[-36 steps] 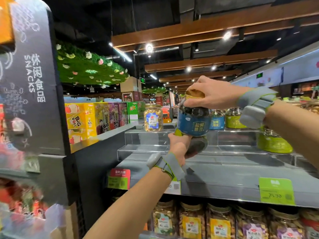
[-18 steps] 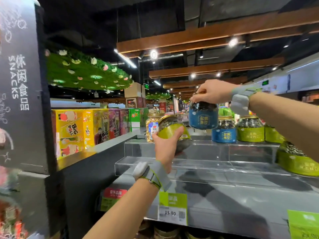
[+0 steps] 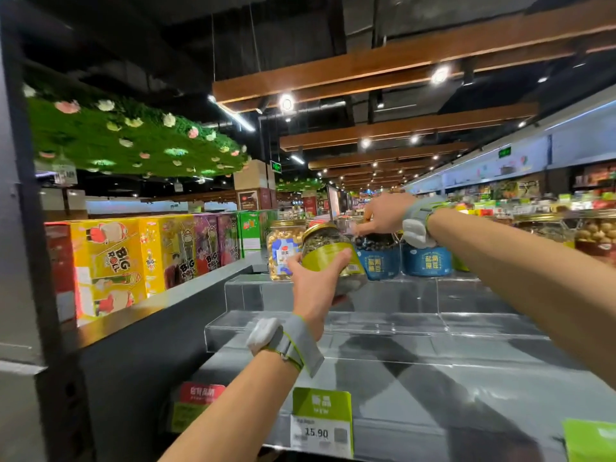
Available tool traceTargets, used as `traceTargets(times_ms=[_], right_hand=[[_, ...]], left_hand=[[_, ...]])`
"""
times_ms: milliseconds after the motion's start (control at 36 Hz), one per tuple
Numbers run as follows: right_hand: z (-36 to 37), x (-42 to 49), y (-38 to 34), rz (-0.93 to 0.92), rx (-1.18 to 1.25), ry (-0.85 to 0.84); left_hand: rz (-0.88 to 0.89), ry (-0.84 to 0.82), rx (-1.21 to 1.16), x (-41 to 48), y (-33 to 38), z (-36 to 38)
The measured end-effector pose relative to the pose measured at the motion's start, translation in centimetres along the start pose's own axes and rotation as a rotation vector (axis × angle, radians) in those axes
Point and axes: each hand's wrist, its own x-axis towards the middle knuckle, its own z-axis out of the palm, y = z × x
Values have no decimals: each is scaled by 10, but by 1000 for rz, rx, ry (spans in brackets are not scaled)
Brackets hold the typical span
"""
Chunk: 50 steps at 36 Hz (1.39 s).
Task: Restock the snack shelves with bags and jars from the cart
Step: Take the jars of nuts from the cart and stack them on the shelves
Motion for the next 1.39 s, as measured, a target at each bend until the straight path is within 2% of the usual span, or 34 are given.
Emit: traceTargets(times_ms=[417, 639, 889, 972, 1028, 1111, 1167, 1194, 1222, 1278, 1333, 1389], right_hand=[[34, 30, 13, 33, 34, -1], [32, 37, 15, 20, 82, -74], [31, 32, 11, 51, -8, -137], [20, 20, 5, 53, 20, -114], [4, 7, 1, 6, 121, -20], [-26, -19, -12, -99, 446, 110], [-44, -37, -22, -152, 694, 43], [-54, -47, -29, -182, 744, -5], [-60, -57, -34, -202, 721, -36], [-69, -67, -40, -238, 529, -46], [-74, -74, -43, -213, 310, -26], [-74, -78, -43, -176, 209, -72]], left_hand=[[11, -18, 0, 10, 2, 3], [36, -54, 28, 8, 5, 0], [35, -85, 29, 5, 3, -1], [53, -128, 18, 5, 2, -2], [69, -153, 20, 6, 1, -3], [108, -180, 48, 3, -3, -3], [171, -184, 99, -2, -5, -1], [206, -171, 134, -5, -4, 1], [235, -158, 175, -8, -4, 4], [276, -116, 247, -13, -1, 11], [291, -78, 295, -21, 2, 19], [306, -43, 310, -28, 2, 28]])
